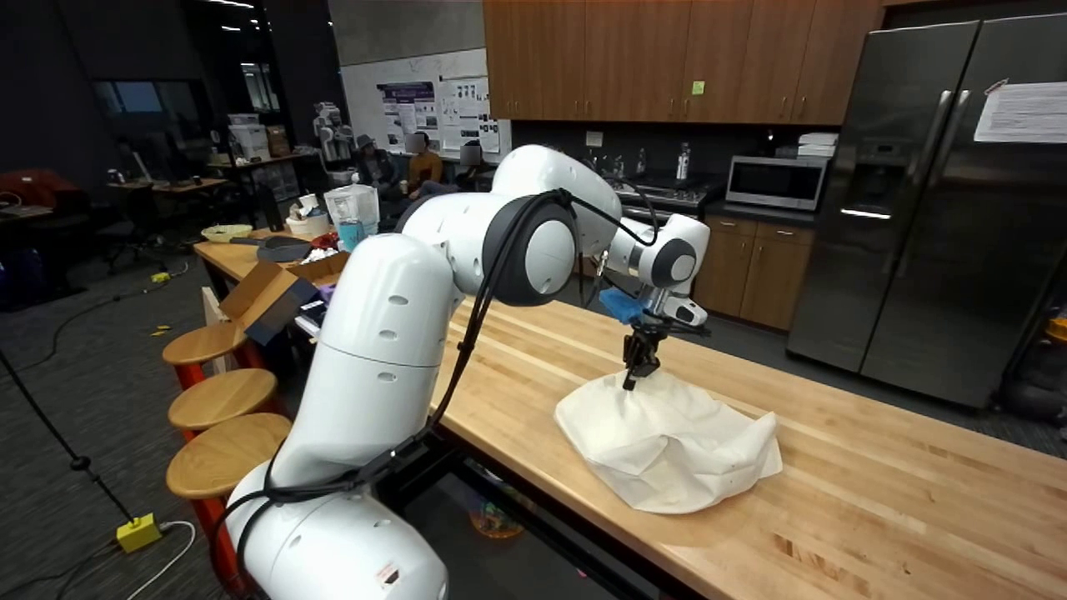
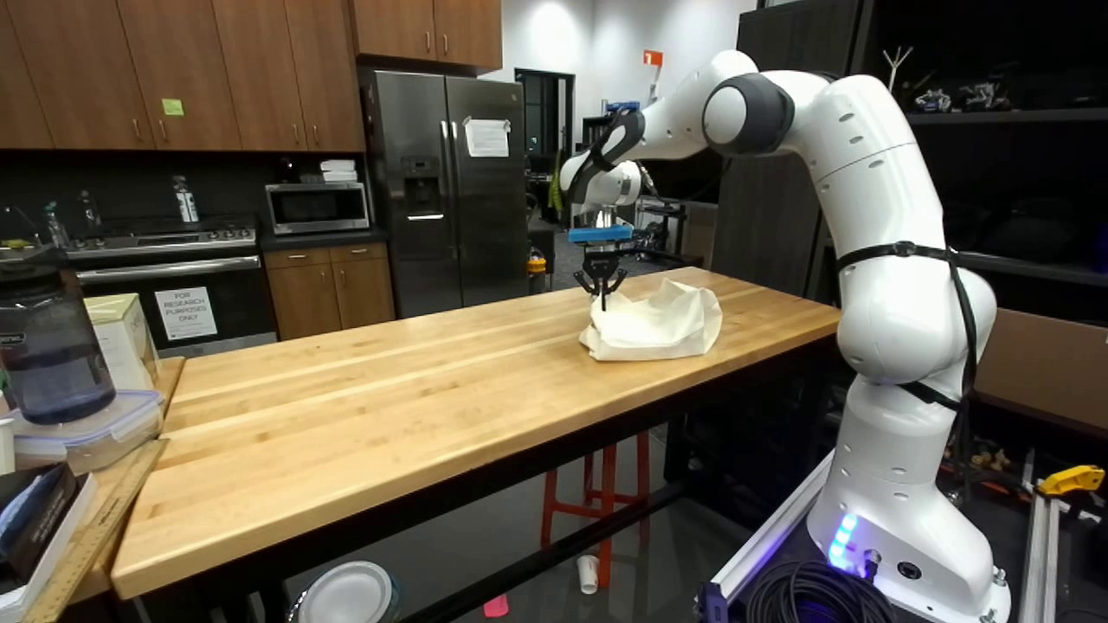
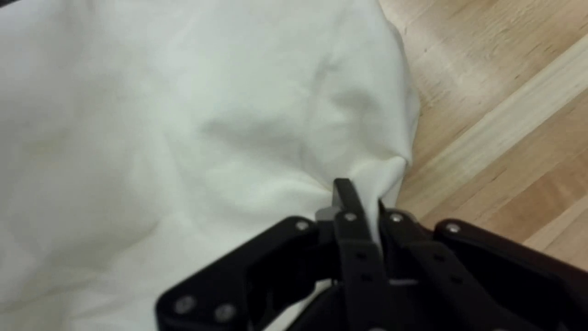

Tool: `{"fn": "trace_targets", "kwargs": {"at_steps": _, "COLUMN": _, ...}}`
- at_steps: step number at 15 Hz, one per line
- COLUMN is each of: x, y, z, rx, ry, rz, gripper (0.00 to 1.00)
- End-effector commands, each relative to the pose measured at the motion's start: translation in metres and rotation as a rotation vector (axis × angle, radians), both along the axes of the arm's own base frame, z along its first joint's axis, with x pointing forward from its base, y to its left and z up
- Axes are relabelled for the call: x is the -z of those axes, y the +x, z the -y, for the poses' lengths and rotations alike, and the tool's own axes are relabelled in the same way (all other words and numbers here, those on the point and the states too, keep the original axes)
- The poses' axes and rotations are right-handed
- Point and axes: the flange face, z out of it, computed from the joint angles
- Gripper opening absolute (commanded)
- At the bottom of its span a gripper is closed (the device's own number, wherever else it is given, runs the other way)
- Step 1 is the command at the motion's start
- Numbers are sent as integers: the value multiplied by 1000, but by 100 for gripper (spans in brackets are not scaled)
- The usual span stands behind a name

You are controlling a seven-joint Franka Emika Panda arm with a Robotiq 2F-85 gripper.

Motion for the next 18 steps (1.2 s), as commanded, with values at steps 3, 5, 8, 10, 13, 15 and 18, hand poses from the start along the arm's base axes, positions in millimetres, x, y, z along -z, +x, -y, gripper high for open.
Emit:
{"fn": "trace_targets", "kwargs": {"at_steps": 3, "x": -21, "y": 26, "z": -44, "rx": -147, "ry": 20, "rz": -10, "gripper": 1}}
{"fn": "trace_targets", "kwargs": {"at_steps": 5, "x": -17, "y": 30, "z": -62, "rx": -229, "ry": 19, "rz": -41, "gripper": 1}}
{"fn": "trace_targets", "kwargs": {"at_steps": 8, "x": -3, "y": 26, "z": -81, "rx": -366, "ry": 36, "rz": -142, "gripper": 1}}
{"fn": "trace_targets", "kwargs": {"at_steps": 10, "x": 7, "y": 19, "z": -84, "rx": -419, "ry": 40, "rz": -223, "gripper": 1}}
{"fn": "trace_targets", "kwargs": {"at_steps": 13, "x": 14, "y": 10, "z": -73, "rx": -445, "ry": 40, "rz": -292, "gripper": 1}}
{"fn": "trace_targets", "kwargs": {"at_steps": 15, "x": 12, "y": 10, "z": -59, "rx": -436, "ry": 26, "rz": -285, "gripper": 1}}
{"fn": "trace_targets", "kwargs": {"at_steps": 18, "x": 5, "y": 16, "z": -34, "rx": -369, "ry": -23, "rz": -257, "gripper": 1}}
